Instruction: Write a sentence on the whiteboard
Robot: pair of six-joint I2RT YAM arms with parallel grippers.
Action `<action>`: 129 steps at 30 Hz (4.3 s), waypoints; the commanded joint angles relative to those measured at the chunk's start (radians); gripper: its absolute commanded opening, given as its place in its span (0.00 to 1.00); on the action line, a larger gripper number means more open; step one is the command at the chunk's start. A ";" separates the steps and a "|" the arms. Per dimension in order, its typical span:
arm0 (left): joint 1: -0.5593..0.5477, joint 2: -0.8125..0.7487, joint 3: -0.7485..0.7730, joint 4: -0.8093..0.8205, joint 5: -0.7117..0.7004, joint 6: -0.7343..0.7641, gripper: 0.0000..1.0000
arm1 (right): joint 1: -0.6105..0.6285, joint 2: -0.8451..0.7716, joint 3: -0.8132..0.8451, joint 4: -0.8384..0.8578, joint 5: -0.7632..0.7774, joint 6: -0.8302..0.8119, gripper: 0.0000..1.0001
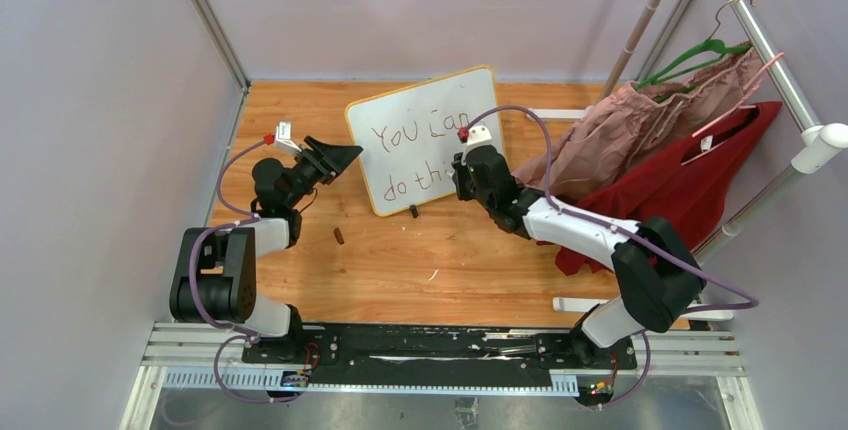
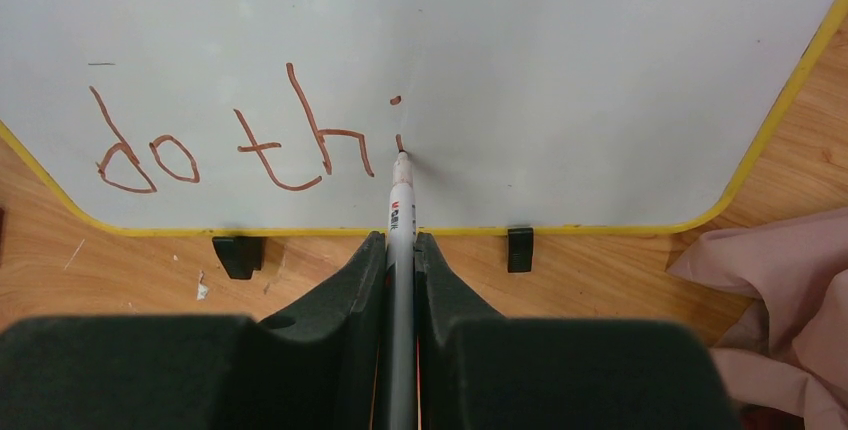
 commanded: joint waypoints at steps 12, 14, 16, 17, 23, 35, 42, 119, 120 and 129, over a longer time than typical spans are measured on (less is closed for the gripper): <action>-0.005 -0.015 -0.010 0.039 0.014 -0.001 0.58 | -0.010 -0.029 -0.053 -0.005 -0.013 0.017 0.00; -0.005 -0.015 -0.010 0.039 0.015 -0.002 0.58 | -0.010 -0.056 -0.051 -0.001 -0.008 0.016 0.00; -0.005 -0.015 -0.009 0.039 0.015 -0.001 0.58 | -0.010 -0.084 -0.045 -0.006 0.005 0.011 0.00; -0.005 -0.016 -0.009 0.039 0.015 0.000 0.58 | -0.010 -0.097 -0.041 -0.008 0.017 0.006 0.00; -0.005 -0.016 -0.009 0.038 0.015 -0.001 0.57 | -0.044 -0.140 -0.025 -0.007 0.071 0.028 0.00; -0.005 -0.016 -0.009 0.038 0.013 -0.002 0.58 | -0.071 -0.077 0.023 0.000 0.012 0.051 0.00; -0.005 -0.015 -0.010 0.037 0.014 0.000 0.58 | -0.071 -0.053 0.037 -0.001 0.012 0.050 0.00; -0.005 -0.016 -0.012 0.042 0.013 -0.004 0.57 | -0.101 -0.014 0.009 -0.107 -0.001 0.058 0.00; -0.005 -0.015 -0.012 0.042 0.013 -0.004 0.57 | -0.101 -0.014 0.008 -0.107 -0.005 0.061 0.00; -0.005 -0.015 -0.012 0.044 0.014 -0.005 0.57 | -0.096 -0.014 -0.005 -0.103 -0.038 0.079 0.00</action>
